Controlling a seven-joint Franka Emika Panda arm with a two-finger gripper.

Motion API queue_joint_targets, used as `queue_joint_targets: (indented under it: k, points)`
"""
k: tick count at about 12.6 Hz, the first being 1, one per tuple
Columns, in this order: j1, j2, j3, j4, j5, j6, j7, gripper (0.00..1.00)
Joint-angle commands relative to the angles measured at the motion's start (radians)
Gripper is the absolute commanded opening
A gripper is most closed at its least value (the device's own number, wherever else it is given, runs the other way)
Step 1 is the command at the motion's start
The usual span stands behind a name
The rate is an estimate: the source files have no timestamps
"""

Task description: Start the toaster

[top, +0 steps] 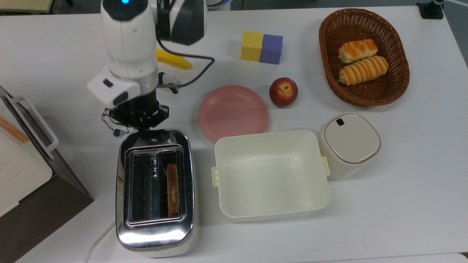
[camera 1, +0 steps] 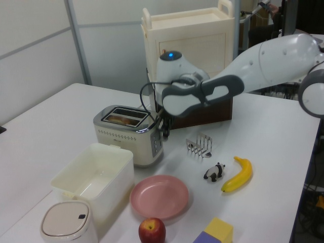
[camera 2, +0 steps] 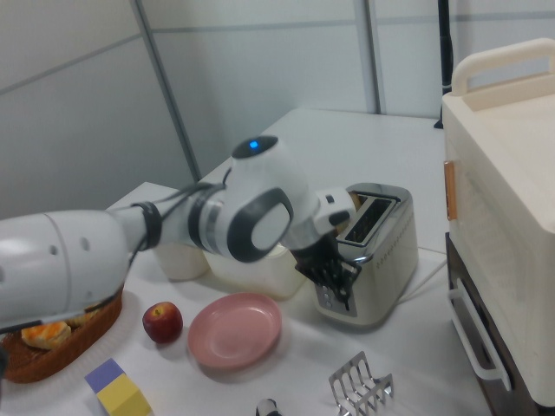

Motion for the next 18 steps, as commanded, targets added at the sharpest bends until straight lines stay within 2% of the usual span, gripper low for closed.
queue_joint_targets:
  k: [1, 6, 8, 9, 10, 12, 18]
  points:
    - [-0.002, -0.194, 0.003, -0.035, 0.002, -0.152, 0.017, 0.00]
    - [0.000, -0.354, -0.004, 0.051, 0.064, -0.510, 0.009, 0.00]
    - [0.004, -0.409, -0.004, 0.061, 0.123, -0.592, 0.011, 0.00]
    - [0.004, -0.423, -0.004, 0.061, 0.136, -0.612, 0.018, 0.66]
    - [0.006, -0.424, 0.000, 0.060, 0.136, -0.614, 0.031, 1.00]
    - [0.006, -0.423, -0.006, 0.061, 0.137, -0.611, 0.067, 1.00]
    - [0.006, -0.421, -0.009, 0.060, 0.145, -0.608, 0.061, 1.00]
